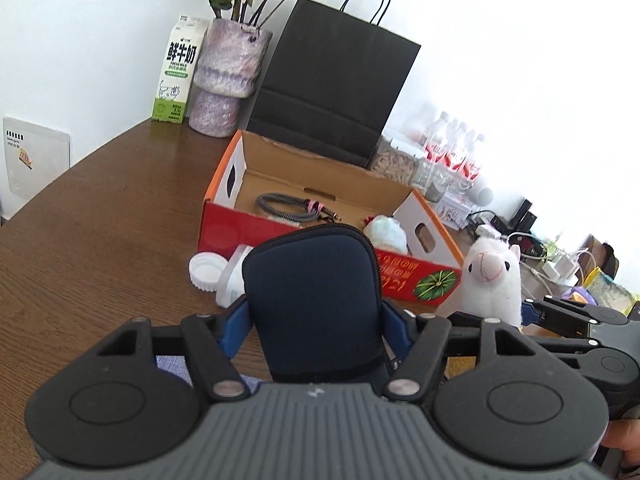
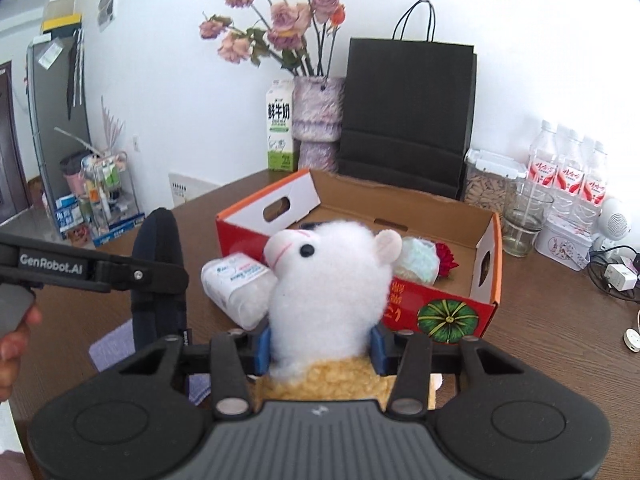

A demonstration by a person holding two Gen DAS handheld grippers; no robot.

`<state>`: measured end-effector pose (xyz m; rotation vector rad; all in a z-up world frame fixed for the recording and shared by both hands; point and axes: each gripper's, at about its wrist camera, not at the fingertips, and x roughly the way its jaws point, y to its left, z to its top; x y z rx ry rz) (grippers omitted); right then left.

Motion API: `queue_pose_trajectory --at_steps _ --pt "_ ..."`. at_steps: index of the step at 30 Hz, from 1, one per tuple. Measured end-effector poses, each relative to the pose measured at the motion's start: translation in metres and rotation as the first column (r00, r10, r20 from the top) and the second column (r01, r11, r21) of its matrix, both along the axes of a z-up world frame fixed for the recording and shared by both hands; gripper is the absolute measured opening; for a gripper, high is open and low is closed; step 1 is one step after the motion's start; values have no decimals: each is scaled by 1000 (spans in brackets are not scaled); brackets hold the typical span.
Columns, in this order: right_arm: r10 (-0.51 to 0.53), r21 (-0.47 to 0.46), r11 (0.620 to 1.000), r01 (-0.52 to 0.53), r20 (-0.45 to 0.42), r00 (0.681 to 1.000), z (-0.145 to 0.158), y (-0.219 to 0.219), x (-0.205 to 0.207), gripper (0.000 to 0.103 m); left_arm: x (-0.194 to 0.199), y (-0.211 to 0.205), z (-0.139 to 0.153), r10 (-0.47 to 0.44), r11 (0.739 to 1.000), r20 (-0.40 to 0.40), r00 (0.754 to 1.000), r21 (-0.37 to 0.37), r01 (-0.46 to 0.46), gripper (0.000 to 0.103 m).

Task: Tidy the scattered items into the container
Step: 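Lift pouch and alpaca into the box and open both tools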

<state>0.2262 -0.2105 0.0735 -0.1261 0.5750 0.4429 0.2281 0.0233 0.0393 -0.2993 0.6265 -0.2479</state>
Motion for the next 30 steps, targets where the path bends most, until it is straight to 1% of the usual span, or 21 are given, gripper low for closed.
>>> queue_pose_trajectory --at_steps 5,8,14,17,20,23,26,30 --pt "-18 20 1000 17 46 999 14 -2 0 44 -2 3 16 -6 1000 63 998 -14 7 68" --pt "-27 25 999 25 73 997 22 -1 4 44 3 4 29 -1 1000 101 995 -20 3 68" --pt "-68 51 997 62 123 990 41 1 27 44 38 -2 58 4 1000 157 988 -10 -2 68" --pt "-97 62 994 88 151 984 47 3 47 45 61 -9 70 -3 1000 190 982 0 3 68" --pt "-115 75 992 104 155 981 51 6 73 45 86 -14 77 -14 1000 211 977 13 12 68" --pt "-129 67 990 120 144 981 48 11 100 45 113 -17 78 -22 999 212 977 42 13 68" --pt "-154 58 987 148 119 981 40 16 127 45 141 -19 73 -28 996 195 980 85 11 68" --pt "-170 51 985 166 88 982 23 23 159 45 173 -23 63 -25 983 169 985 181 -6 68"
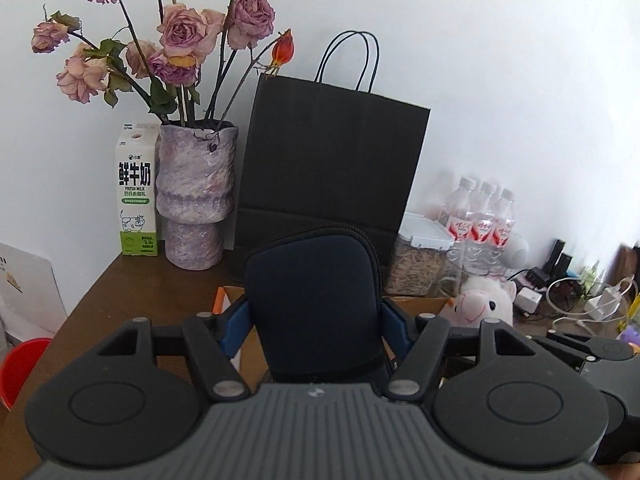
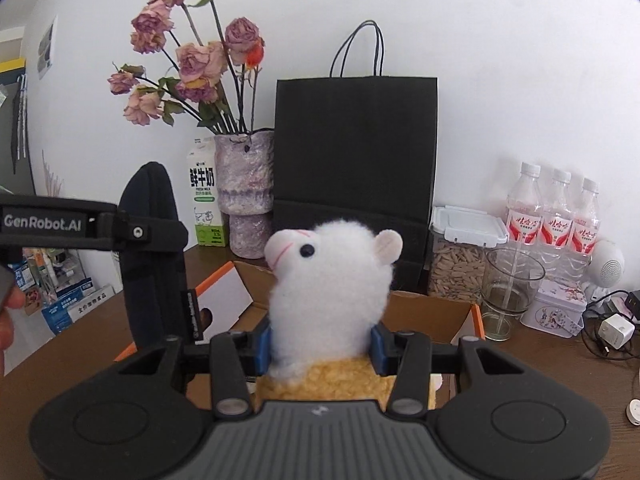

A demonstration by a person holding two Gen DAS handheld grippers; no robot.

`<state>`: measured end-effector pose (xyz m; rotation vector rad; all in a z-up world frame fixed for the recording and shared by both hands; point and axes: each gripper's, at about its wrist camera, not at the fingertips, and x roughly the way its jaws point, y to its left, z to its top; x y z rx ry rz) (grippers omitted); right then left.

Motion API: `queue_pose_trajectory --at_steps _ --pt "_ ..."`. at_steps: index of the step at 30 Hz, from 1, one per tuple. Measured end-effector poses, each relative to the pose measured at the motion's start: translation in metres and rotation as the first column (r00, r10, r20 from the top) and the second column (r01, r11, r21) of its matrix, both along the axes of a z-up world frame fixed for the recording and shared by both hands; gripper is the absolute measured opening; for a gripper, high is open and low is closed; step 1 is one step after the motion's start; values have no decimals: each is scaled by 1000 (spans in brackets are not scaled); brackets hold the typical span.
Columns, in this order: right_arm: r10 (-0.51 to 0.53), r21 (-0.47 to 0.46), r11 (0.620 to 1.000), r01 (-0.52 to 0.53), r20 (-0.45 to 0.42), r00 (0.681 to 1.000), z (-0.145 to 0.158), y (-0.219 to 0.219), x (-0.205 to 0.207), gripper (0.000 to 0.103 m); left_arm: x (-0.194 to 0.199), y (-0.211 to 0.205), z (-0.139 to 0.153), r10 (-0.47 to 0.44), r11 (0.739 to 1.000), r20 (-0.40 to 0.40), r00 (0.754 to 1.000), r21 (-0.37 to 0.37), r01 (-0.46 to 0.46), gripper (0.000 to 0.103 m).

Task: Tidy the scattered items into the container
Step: 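Lift pouch and alpaca into the box and open both tools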

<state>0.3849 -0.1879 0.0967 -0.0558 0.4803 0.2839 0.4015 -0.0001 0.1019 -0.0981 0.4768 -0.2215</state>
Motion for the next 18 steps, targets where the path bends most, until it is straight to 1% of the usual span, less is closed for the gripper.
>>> queue_pose_trajectory --at_steps 5,8,10,11,14,18 --pt "-11 -40 999 9 -53 999 -27 14 32 45 35 -11 -25 8 992 -71 997 124 1 68" --pt "-8 -47 999 4 -85 996 -43 19 46 45 53 -23 -47 7 979 -124 992 201 18 68" --pt "-13 -79 997 7 -86 996 -50 24 53 45 61 -32 -62 4 970 -166 986 241 37 68" --pt "-17 -96 995 9 -84 996 -53 26 57 45 65 -35 -69 3 967 -179 984 251 42 68" --pt "-22 -161 987 7 -93 995 -62 33 68 46 77 -40 -84 14 967 -226 974 250 45 68" --pt "-29 -197 980 7 -108 994 -73 34 80 46 85 -42 -95 24 965 -248 968 257 42 68"
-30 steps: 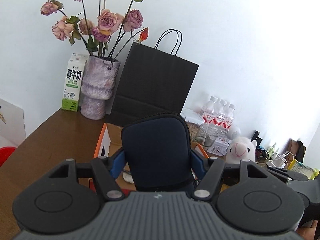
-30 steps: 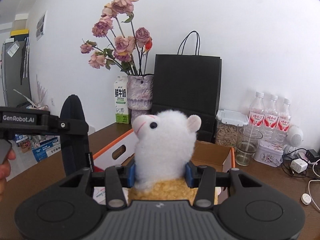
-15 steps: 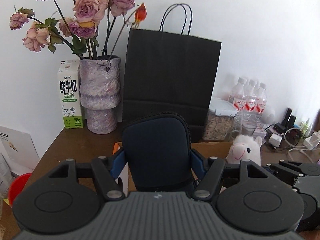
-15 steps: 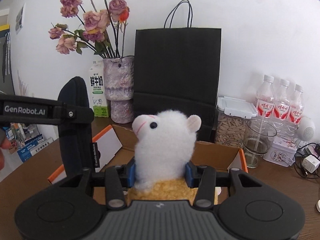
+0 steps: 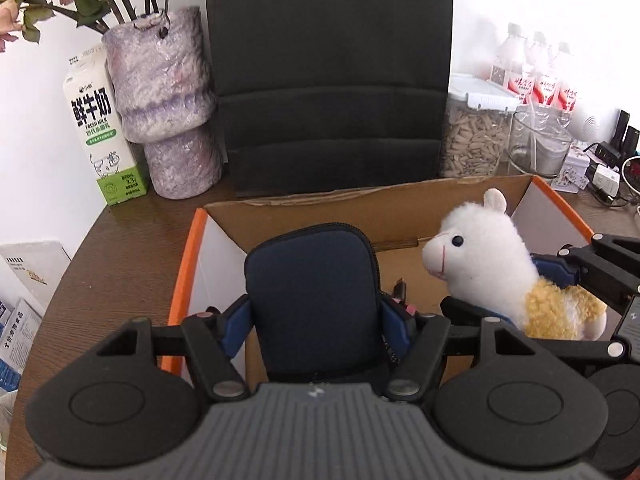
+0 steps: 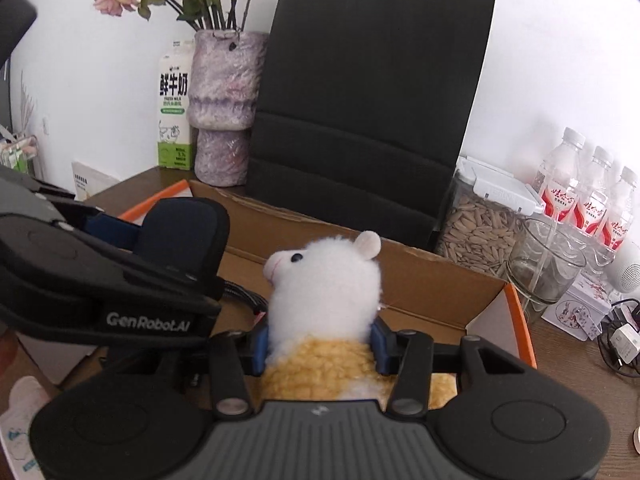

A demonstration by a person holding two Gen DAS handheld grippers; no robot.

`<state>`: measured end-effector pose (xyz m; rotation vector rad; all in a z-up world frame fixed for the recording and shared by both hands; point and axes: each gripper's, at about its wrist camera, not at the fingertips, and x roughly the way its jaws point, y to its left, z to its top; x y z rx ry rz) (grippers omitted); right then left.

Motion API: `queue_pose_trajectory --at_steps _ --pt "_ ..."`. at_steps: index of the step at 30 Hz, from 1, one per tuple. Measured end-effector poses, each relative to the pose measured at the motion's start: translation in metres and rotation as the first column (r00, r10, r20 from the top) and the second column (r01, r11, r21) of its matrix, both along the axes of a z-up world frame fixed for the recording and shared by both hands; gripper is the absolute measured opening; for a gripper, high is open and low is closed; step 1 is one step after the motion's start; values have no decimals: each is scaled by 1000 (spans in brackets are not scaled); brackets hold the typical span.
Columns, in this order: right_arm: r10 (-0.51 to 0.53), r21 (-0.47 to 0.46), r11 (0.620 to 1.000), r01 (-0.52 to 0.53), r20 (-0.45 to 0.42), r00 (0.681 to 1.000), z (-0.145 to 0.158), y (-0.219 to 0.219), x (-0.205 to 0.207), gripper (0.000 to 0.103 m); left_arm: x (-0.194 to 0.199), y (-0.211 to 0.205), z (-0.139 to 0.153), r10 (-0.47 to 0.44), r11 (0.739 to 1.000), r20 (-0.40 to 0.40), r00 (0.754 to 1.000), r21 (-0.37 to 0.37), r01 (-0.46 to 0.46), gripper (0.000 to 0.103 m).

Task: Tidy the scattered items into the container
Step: 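Lift pouch and alpaca into the box and open both tools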

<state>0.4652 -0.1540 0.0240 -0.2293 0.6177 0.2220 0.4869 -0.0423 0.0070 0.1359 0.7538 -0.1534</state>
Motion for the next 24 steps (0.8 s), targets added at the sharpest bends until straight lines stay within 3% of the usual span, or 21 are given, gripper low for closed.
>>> queue_pose_trajectory --at_steps 9,14,17,19,20,21,24 --pt "15 -51 999 -18 -51 999 -10 3 13 47 18 1 -17 9 999 -80 997 -30 -11 69" --pt "4 5 1000 -4 -78 997 -9 -6 14 52 18 3 -17 22 999 -85 996 -40 -25 74" --pt "0 74 997 5 -79 997 -4 -17 10 69 11 4 -11 33 999 -32 999 -13 -34 85" --pt "-6 85 996 11 -60 998 2 -21 4 82 5 6 -5 50 999 17 999 7 -50 102" --pt "-12 84 996 16 -48 999 5 -22 2 86 2 8 -3 60 998 39 997 11 -60 103" --pt "-15 87 996 19 -38 999 8 -25 -1 101 -1 10 0 64 998 58 996 5 -65 103" --pt "-4 114 993 8 -37 999 16 -32 -6 103 -8 15 8 70 997 86 994 -19 -68 103"
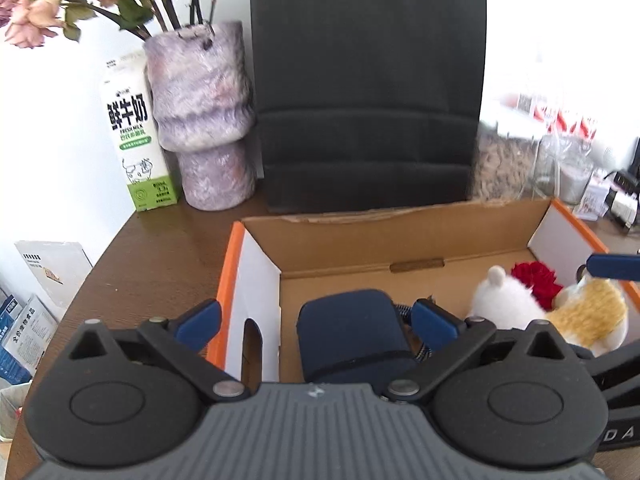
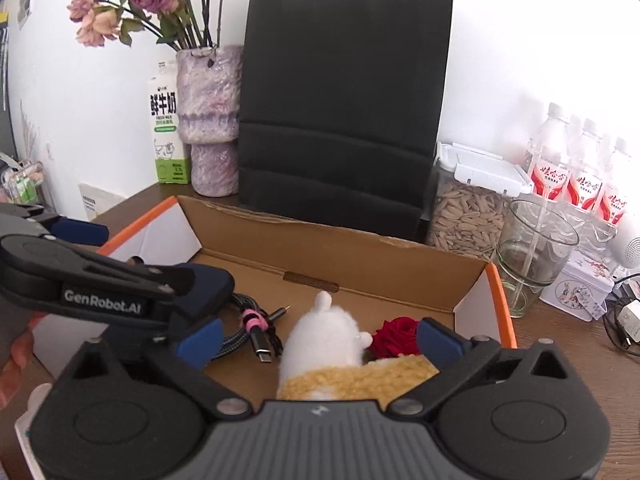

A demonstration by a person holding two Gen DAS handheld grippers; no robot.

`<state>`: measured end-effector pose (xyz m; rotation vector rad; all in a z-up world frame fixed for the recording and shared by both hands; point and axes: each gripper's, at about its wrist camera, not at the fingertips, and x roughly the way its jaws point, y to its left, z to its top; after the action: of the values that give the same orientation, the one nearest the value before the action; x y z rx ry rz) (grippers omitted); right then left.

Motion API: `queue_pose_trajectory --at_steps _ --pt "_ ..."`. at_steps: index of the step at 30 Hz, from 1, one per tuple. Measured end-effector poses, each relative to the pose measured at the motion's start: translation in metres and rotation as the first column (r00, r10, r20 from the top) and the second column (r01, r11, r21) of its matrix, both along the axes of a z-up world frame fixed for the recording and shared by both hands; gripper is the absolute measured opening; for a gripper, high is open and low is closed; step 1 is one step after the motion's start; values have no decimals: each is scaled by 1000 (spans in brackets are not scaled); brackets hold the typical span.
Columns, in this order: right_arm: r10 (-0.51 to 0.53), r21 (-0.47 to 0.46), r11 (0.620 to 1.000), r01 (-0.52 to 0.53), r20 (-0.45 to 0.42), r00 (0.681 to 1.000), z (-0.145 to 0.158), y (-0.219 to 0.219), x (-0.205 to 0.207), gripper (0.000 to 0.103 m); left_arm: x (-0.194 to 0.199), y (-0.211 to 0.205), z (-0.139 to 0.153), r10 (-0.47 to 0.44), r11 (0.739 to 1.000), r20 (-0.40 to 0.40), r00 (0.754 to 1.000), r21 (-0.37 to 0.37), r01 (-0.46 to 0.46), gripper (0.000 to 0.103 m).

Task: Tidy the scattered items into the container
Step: 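Lift pouch and alpaca into the box and open both tools, then withdraw both tools from the box toward the purple cloth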

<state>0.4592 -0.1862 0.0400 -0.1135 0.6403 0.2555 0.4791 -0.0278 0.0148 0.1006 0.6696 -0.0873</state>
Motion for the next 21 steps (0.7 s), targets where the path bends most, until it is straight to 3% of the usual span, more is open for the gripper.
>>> queue_pose_trajectory --at_steps 12,21 --pt "-18 47 999 17 34 999 22 -22 -30 103 -28 5 22 -10 1000 48 999 -26 11 103" --pt "-34 102 995 22 125 992 50 -39 -77 103 -75 22 58 3 997 169 986 -76 10 103"
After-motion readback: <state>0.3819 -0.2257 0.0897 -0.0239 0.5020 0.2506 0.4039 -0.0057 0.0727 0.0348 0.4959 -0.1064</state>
